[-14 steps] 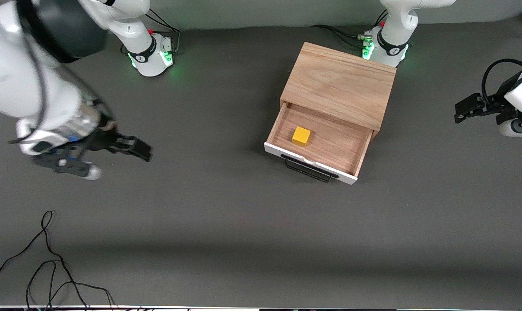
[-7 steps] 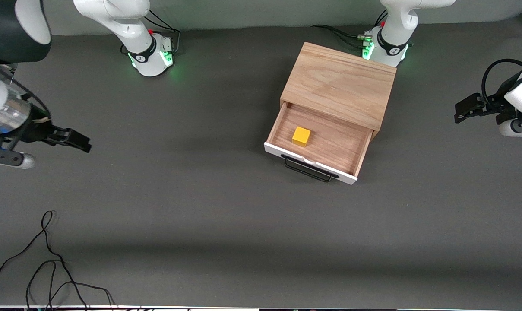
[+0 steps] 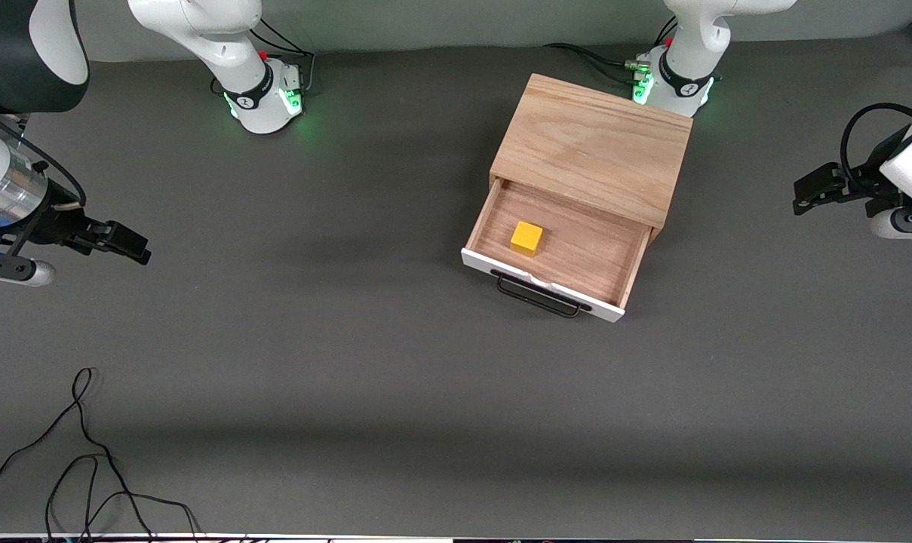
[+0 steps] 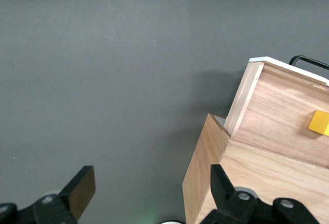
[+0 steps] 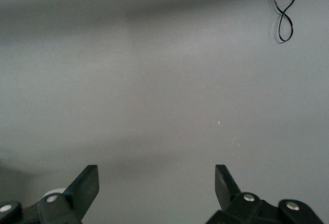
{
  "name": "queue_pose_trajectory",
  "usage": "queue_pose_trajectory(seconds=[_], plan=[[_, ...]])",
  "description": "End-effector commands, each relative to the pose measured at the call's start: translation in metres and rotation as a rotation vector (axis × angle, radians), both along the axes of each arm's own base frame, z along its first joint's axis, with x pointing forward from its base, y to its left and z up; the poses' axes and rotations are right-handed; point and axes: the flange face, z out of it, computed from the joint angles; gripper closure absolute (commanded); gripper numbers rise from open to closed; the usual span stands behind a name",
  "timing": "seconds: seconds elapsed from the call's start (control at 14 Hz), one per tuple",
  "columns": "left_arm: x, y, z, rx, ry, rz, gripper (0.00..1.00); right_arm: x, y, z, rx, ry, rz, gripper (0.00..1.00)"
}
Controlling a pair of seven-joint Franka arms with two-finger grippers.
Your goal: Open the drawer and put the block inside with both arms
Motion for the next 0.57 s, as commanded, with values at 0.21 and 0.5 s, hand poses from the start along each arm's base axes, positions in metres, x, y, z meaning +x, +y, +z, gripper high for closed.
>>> queue_pose_trajectory(seconds=[0.21,0.5], plan=[[-0.0035,-0.0048,-0.0005,0.012,0.003,-0.021,0.0,-0.0067,0.0065,0.016,0.059,-0.013,0.114,0.0],[-0.0035,-0.0047,-0.0005,0.014,0.002,-0.021,0.0,-0.0028,0.0066,0.0176,0.053,-0.016,0.103,0.0]])
